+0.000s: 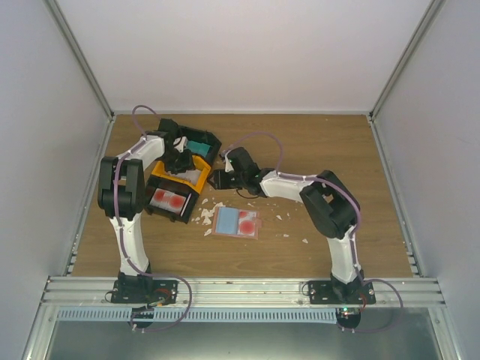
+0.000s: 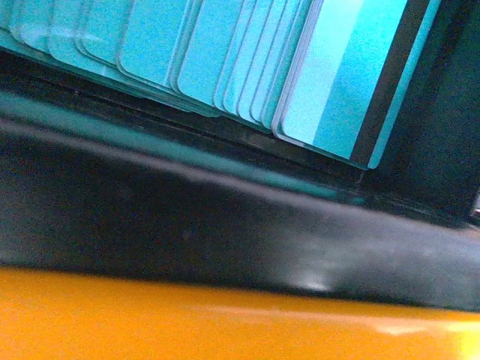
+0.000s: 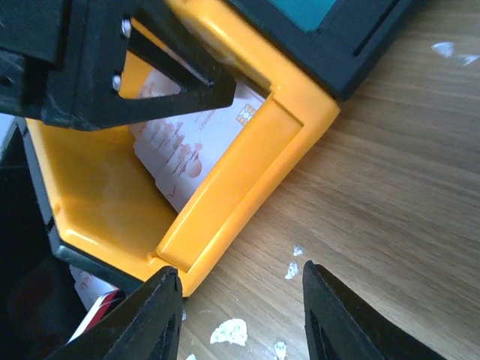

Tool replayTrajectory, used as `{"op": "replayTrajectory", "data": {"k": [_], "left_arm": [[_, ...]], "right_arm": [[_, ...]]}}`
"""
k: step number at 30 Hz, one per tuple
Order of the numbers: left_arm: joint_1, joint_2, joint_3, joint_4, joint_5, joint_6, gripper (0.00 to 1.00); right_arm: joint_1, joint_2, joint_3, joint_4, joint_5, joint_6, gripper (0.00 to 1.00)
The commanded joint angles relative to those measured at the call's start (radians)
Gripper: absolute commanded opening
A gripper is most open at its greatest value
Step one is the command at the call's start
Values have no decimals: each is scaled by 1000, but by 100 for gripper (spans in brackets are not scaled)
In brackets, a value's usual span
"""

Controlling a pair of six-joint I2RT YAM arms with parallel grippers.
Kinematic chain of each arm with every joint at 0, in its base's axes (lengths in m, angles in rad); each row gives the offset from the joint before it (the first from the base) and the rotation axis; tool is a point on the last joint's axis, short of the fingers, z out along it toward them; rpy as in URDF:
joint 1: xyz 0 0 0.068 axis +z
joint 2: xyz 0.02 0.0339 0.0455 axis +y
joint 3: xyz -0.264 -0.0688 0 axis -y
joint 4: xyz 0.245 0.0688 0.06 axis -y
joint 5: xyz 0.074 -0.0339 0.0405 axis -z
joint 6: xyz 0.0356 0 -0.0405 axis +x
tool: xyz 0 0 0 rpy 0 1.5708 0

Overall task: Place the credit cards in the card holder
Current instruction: Adjust the credit card in the storage box.

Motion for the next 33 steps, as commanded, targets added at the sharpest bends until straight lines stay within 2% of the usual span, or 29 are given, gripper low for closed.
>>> {"op": "replayTrajectory", "data": {"k": [1, 4, 11, 20, 33], "left_arm": [[11, 3, -23, 36, 84, 16, 39], [11, -3, -25, 37, 101, 12, 34], [11, -33, -30, 41, 159, -9, 28], [-7, -121, -90, 57, 273, -32, 29], [-36, -202, -170, 77, 261, -46, 34]], "right_arm": [[22, 75, 60, -7, -8, 1, 43], [26, 111, 82, -9, -17, 1, 39], [31, 165, 106, 1, -45, -5, 37], [32, 185, 117, 18, -60, -6, 36], [32, 145, 69, 48, -34, 2, 36]]}}
